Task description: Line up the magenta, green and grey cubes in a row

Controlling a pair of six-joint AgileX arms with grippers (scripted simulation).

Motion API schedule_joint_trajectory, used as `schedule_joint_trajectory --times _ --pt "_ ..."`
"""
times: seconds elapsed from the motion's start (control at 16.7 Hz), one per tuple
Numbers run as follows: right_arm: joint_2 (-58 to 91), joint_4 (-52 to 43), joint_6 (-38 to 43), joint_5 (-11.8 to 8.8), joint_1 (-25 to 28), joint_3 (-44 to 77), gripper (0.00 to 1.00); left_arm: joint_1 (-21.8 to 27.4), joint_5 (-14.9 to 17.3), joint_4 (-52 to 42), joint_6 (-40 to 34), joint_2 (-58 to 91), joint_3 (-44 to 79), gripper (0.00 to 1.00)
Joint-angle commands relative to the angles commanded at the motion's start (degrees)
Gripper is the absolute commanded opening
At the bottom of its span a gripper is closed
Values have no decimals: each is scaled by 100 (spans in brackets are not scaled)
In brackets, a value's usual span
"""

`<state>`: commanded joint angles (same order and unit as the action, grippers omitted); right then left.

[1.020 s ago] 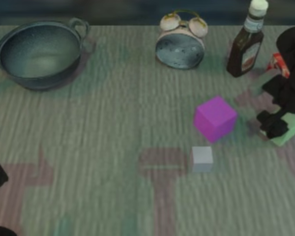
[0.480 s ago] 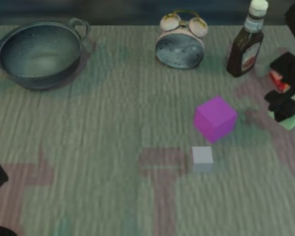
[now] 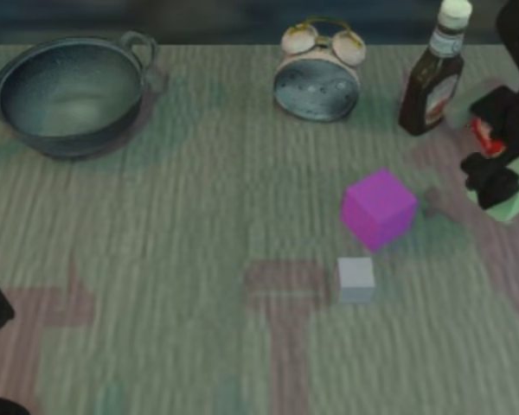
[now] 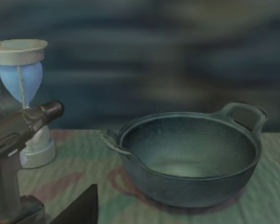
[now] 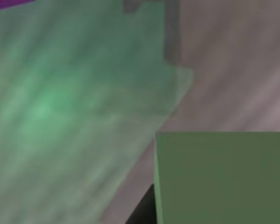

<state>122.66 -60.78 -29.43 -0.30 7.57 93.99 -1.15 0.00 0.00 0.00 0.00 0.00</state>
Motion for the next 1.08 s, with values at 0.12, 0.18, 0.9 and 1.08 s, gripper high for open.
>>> schedule_joint_trajectory --times 0.12,0.18,0.9,1.08 --pt "58 -58 426 6 232 104 0 0 0 0 0 0 0 100" --pt "93 -96 721 10 383 165 0 0 0 0 0 0 0 100" --pt "318 -590 6273 68 2886 765 0 0 0 0 0 0 0 100" --pt "249 -599 6958 94 3269 836 0 0 0 0 0 0 0 100"
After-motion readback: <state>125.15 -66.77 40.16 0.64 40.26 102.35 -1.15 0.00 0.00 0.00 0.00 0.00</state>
